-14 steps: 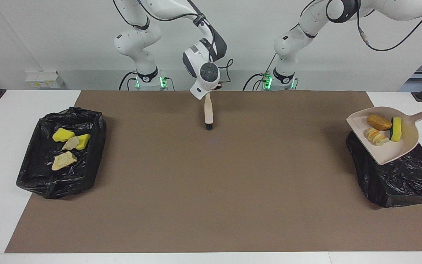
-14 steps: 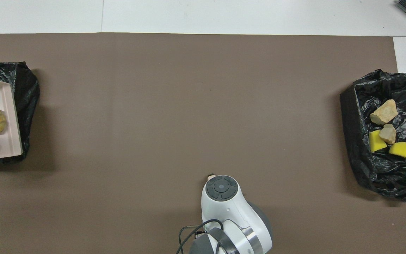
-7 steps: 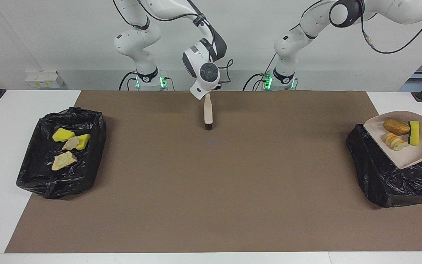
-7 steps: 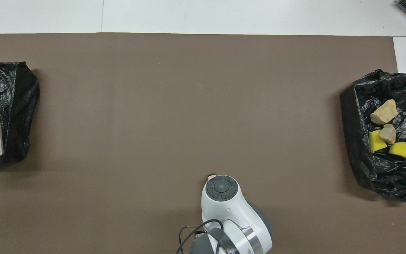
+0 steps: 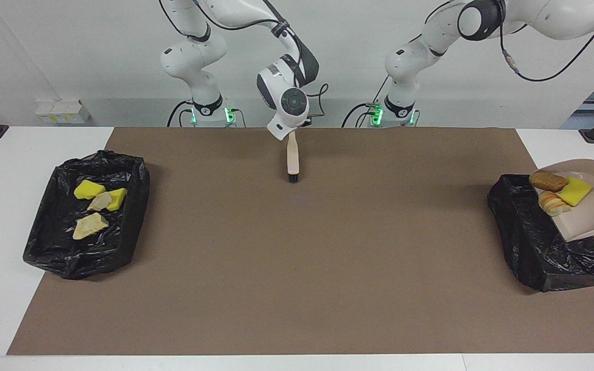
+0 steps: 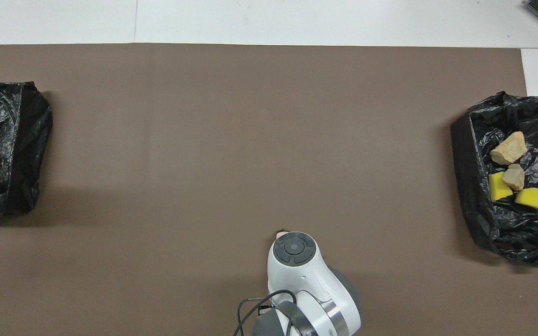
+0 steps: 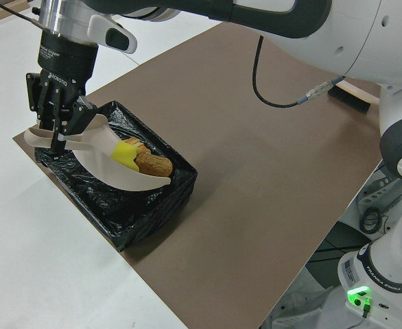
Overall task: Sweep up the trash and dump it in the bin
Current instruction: 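Tip the dustpan with the left gripper to dump pieces into the bag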
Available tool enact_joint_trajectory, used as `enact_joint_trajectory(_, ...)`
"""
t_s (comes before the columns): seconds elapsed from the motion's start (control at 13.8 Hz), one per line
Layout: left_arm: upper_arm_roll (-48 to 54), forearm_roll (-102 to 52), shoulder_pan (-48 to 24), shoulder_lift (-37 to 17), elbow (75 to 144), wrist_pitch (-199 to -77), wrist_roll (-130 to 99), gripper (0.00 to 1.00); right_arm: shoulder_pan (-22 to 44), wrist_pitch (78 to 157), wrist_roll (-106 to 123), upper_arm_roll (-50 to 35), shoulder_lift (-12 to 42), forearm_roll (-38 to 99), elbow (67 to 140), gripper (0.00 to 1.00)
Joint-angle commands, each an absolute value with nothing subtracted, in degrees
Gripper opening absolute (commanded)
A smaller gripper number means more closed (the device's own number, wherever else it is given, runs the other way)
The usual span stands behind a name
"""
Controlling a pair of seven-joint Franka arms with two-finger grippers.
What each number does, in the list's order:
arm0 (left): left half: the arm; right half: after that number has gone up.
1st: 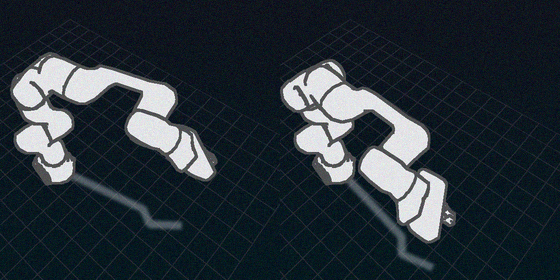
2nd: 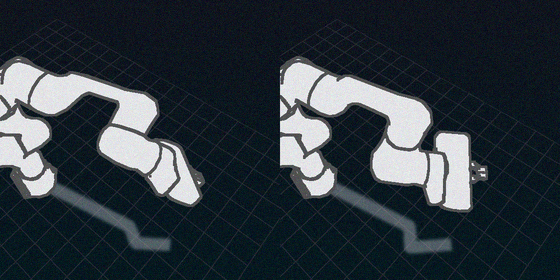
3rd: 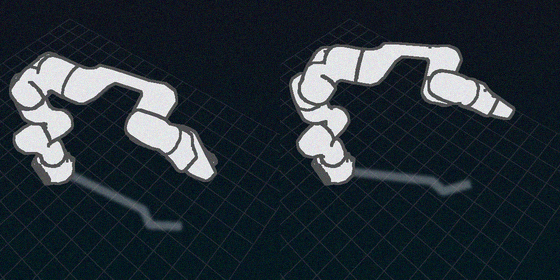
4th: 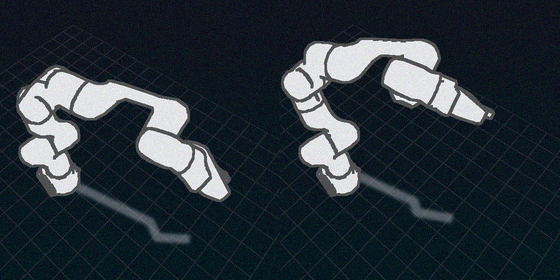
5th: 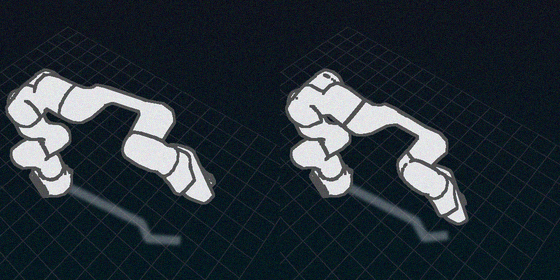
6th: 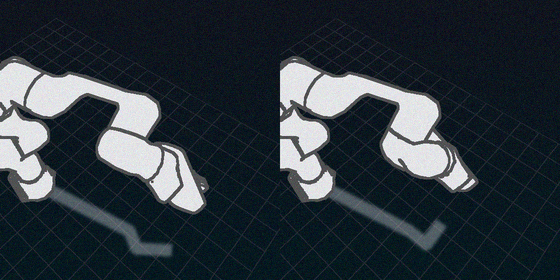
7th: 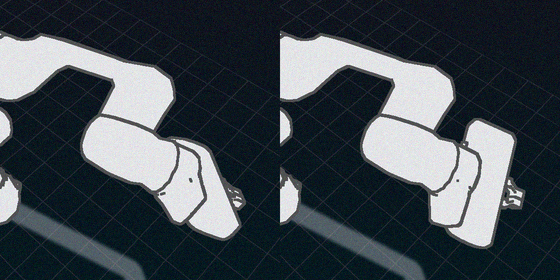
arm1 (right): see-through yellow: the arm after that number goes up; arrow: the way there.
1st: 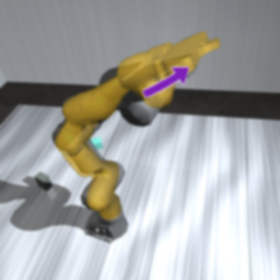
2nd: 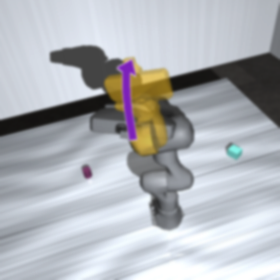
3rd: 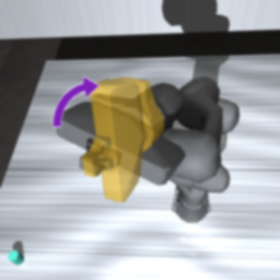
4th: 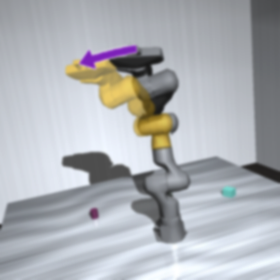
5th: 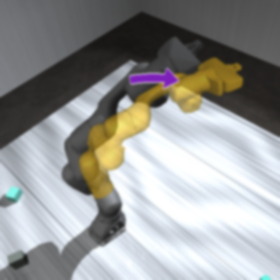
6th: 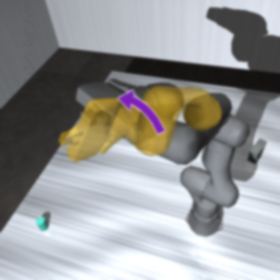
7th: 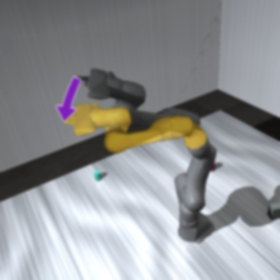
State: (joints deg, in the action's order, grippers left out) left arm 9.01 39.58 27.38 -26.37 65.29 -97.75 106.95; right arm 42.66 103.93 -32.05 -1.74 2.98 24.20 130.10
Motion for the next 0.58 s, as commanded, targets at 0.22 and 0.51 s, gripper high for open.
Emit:
enact_joint_trajectory(0.22, 8.70, 51.31, 25.05, -25.06, 64.16, -100.37, 107.31, 0.00, 42.89, 105.29, -33.49, -1.67, 1.58, 24.52, 131.40, 0.00)
enact_joint_trajectory(0.51, 8.61, 57.20, 21.89, -21.10, 65.92, -99.32, 104.08, 0.00, 42.80, 105.29, -33.49, -1.58, 1.58, 24.52, 131.40, 0.00)
